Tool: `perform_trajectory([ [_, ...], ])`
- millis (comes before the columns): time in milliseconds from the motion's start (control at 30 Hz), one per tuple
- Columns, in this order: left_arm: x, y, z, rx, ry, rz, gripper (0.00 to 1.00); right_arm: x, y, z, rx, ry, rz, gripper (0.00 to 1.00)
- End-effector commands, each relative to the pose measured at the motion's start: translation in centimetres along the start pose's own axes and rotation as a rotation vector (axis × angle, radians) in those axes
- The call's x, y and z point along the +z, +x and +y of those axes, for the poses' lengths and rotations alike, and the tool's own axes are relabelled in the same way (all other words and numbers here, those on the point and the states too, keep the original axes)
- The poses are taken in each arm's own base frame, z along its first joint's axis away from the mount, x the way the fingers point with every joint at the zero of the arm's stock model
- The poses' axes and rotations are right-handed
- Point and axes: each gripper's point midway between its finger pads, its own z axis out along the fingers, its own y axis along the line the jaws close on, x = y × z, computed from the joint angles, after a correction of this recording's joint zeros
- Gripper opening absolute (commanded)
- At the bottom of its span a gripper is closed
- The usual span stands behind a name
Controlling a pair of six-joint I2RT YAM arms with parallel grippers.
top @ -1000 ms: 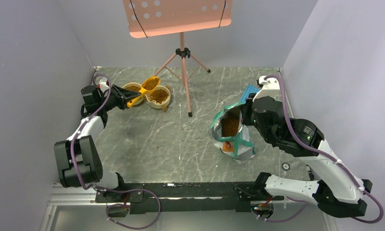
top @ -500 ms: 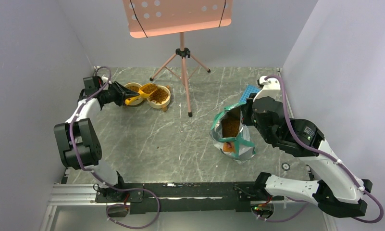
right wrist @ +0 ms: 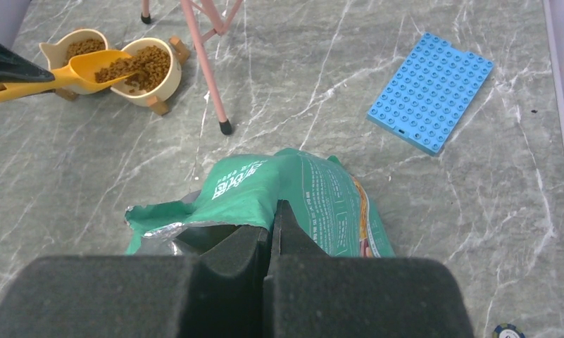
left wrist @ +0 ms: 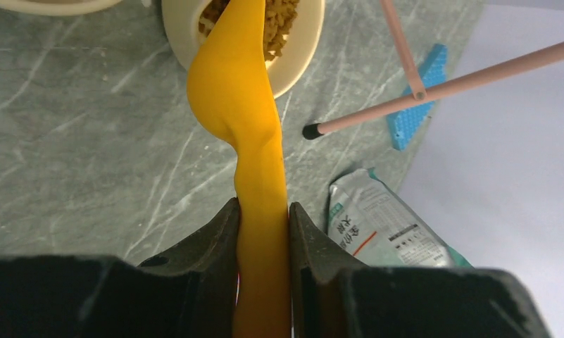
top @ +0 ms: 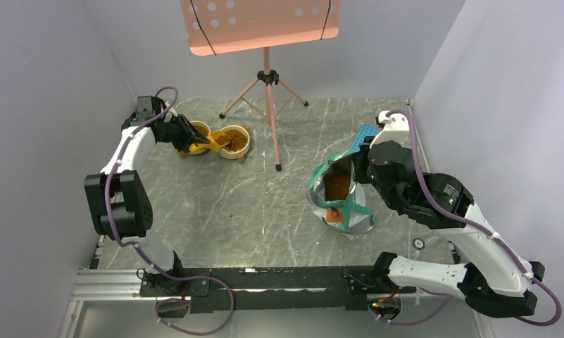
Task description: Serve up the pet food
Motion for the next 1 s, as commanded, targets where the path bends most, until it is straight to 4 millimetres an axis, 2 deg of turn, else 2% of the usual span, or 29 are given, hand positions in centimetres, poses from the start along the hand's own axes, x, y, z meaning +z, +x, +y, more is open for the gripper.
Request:
perform_trajectory([
  [0, -0.7, -0.2, -0.4, 0.076, -0.119, -0.021, 0.00, -1.0, -2.9, 0.0, 0.067, -0.018, -0.091, 0.00],
  [167, -0.8, -0.5, -1.5, 0.154, -0.256, -0.032, 0.00, -0.9, -2.9, 0.1, 0.065, -0.019, -0.094, 0.00],
  [200, -0.6, 0.4, -2.1, 0.181, -0.285, -0.008, 0.00, -0.9, -2.9, 0.1, 0.064, -0.021, -0.094, 0.00],
  [267, -0.6, 0.7, -2.7, 0.225, -0.343, -0.006, 0.00, -0.8, -3.0, 0.4, 0.061, -0.030, -0.088, 0.00],
  [467, -1.9, 0.5, -3.7, 0.318, -0.530, -0.076, 0.00, -0.7, -2.6, 0.4, 0.054, -0.031, -0.087, 0.00],
  [600, -3.5, 0.1, -5.0, 0.376, -0.628, -0.128, 0.00, -0.2, -2.4, 1.1, 0.041, -0.047, -0.076, 0.00],
  [733, -5.8, 0.3, -7.5, 0.406, -0.608, -0.183, 0.00, 0.3, -1.7, 2.4, 0.019, -0.094, -0.048, 0.00],
  [800, -7.2, 1.5, -8.9, 0.408, -0.541, -0.180, 0.00, 0.6, -1.6, 2.8, 0.008, -0.104, -0.044, 0.00],
  [867, -8.0, 4.1, -11.1, 0.402, -0.374, -0.128, 0.00, 1.0, -1.7, 3.5, -0.017, -0.119, -0.046, 0.00],
  [967, -9.1, 10.2, -14.1, 0.332, -0.077, -0.009, 0.00, 1.7, -2.0, 4.7, -0.068, -0.142, -0.037, 0.00],
])
